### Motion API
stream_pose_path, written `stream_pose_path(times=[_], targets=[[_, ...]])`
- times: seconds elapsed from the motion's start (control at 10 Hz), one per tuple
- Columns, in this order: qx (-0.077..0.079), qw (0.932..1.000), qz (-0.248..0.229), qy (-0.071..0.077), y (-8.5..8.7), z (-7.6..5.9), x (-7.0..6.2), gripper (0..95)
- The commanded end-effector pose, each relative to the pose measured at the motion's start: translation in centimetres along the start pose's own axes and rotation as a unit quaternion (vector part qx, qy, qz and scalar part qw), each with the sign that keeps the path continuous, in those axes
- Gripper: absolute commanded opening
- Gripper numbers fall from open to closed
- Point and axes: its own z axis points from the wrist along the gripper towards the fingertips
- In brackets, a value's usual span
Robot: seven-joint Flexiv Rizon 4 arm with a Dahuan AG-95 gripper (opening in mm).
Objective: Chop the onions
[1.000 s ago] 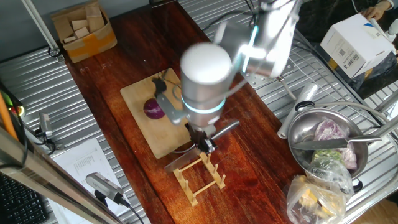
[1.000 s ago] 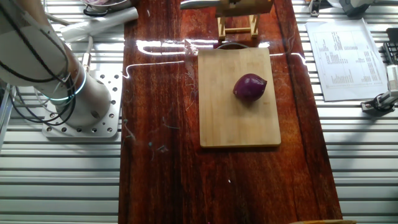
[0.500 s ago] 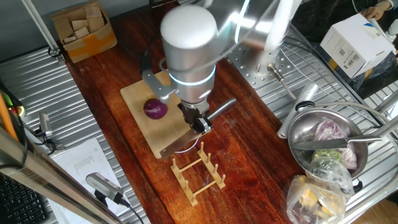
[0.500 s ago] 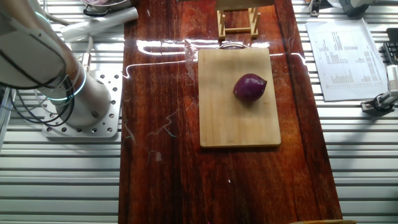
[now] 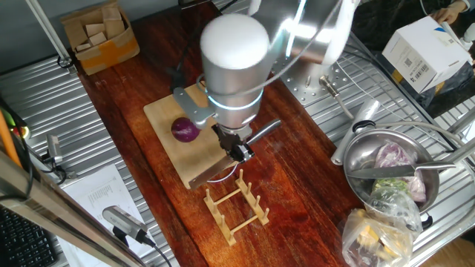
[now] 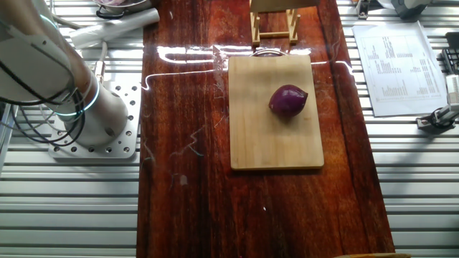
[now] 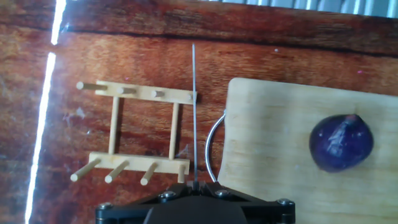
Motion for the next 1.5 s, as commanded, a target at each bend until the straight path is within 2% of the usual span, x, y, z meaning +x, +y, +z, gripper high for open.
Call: stream_pose_path(times=[0.1, 0.2, 0.3, 0.5, 0.6, 0.8, 1.1, 1.3, 1.5], targets=[[-0.014, 0.9998, -0.003, -0.015, -0.2, 0.0, 0.0, 0.0], [-0.016, 0.9996, -0.006, -0.021, -1.1, 0.3, 0.1, 0.0], [-0.023, 0.9993, -0.009, -0.027, -3.3, 1.1, 0.1, 0.0], [-0.024, 0.9993, -0.019, -0.024, -7.2, 1.8, -0.5, 0.0], [-0.018, 0.9994, -0.023, -0.019, -8.9, 2.1, -0.8, 0.0], [-0.017, 0.9994, -0.022, -0.019, -9.1, 2.5, -0.7, 0.0], [-0.012, 0.9998, 0.010, -0.014, -9.1, 2.5, -0.7, 0.0], [-0.016, 0.9997, 0.003, -0.017, -9.5, 2.5, -0.7, 0.0], [-0.018, 0.9997, -0.009, -0.017, -13.6, 2.9, -1.4, 0.0]])
